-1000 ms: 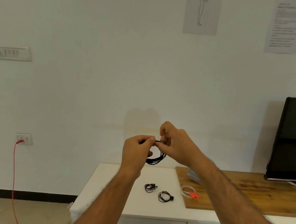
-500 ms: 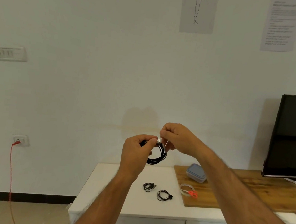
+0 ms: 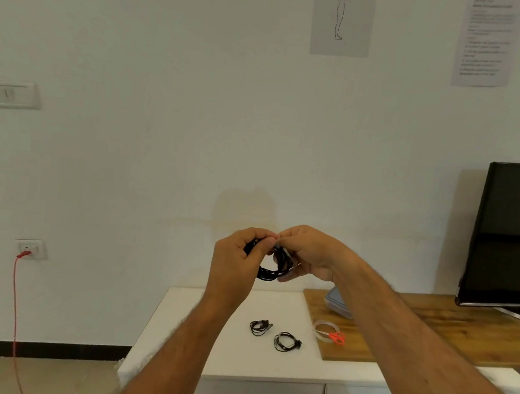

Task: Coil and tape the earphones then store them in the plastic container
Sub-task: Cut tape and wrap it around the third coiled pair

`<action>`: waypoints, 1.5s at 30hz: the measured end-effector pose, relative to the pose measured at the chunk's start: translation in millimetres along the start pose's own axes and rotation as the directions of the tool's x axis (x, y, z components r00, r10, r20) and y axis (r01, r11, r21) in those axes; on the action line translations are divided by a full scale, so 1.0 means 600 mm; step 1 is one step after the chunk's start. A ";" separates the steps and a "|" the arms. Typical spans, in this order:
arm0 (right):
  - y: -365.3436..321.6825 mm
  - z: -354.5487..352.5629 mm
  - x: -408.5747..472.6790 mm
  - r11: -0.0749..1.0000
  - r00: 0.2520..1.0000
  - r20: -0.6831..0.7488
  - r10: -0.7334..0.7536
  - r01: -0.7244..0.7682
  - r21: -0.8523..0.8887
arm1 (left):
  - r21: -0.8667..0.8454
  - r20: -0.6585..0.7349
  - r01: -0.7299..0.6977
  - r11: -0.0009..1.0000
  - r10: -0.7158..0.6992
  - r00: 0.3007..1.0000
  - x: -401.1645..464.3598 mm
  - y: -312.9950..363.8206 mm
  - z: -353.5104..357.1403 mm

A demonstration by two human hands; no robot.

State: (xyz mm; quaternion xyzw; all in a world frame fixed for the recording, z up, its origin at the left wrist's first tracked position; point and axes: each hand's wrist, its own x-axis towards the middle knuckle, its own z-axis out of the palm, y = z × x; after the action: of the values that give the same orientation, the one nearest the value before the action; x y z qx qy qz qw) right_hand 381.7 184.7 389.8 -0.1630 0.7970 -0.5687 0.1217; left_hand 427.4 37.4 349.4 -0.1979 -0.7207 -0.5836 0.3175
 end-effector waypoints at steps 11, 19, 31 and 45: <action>-0.011 0.006 0.003 1.000 1.000 0.012 0.018 -0.018 0.011 | 0.040 -0.097 -0.105 0.994 0.108 0.989 0.001 -0.017 0.012; -0.010 0.004 0.005 0.995 0.995 0.094 0.029 -0.037 0.088 | 0.062 -0.128 -0.154 0.986 0.161 0.979 0.004 -0.014 0.015; -0.002 0.002 0.007 0.988 0.975 0.220 0.015 -0.048 0.146 | 0.078 -0.097 -0.167 0.983 0.174 0.980 0.008 -0.010 0.008; 0.003 0.012 0.011 0.993 0.994 0.077 -0.084 0.090 -0.073 | 0.211 -0.072 -0.185 0.960 0.204 0.976 0.011 -0.024 -0.002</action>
State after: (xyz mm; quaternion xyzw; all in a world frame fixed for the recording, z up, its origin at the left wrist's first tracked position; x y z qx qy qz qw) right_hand 378.3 176.4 385.6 -0.2228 0.8053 -0.5362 0.1198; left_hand 413.5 32.2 343.4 -0.2069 -0.7379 -0.4815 0.4254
